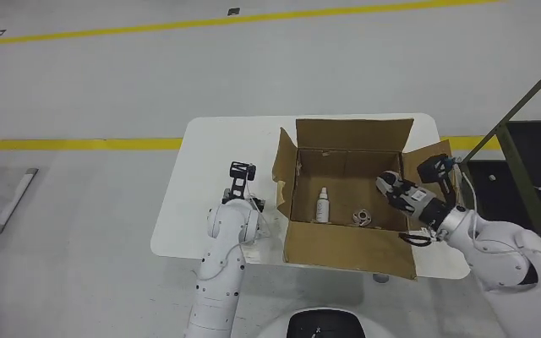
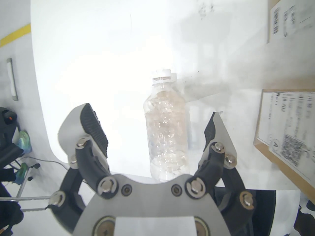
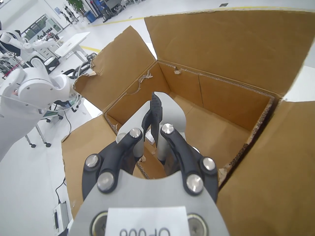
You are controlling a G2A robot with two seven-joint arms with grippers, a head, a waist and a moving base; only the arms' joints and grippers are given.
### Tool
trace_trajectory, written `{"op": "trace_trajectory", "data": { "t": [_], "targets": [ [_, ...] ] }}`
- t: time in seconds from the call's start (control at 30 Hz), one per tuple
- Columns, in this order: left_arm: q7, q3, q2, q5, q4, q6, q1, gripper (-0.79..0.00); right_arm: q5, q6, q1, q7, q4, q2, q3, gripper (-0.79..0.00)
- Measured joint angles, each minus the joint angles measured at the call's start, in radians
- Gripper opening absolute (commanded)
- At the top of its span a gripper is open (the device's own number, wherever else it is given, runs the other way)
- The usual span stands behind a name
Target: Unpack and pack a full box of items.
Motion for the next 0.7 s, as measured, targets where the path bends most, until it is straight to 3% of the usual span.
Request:
{"op": "trace_trajectory", "data": {
  "t": [0.13, 0.57, 0.7],
  "targets": [
    [0.010, 0.003, 0.003, 0.013, -0.088, -0.006, 0.030, 0.000, -0.046, 0.083, 0.087, 0.074, 0.032, -0.007, -0.093, -0.785],
    [0.011, 0.003, 0.003, 0.013, -0.092, -0.006, 0.031, 0.000, -0.128, 0.074, 0.121, 0.092, 0.002, -0.007, -0.134, -0.785],
    [0.011, 0.003, 0.003, 0.013, -0.092, -0.006, 0.031, 0.000, -0.265, 0.199, 0.179, 0.141, -0.030, -0.015, -0.202, -0.785]
  ]
}}
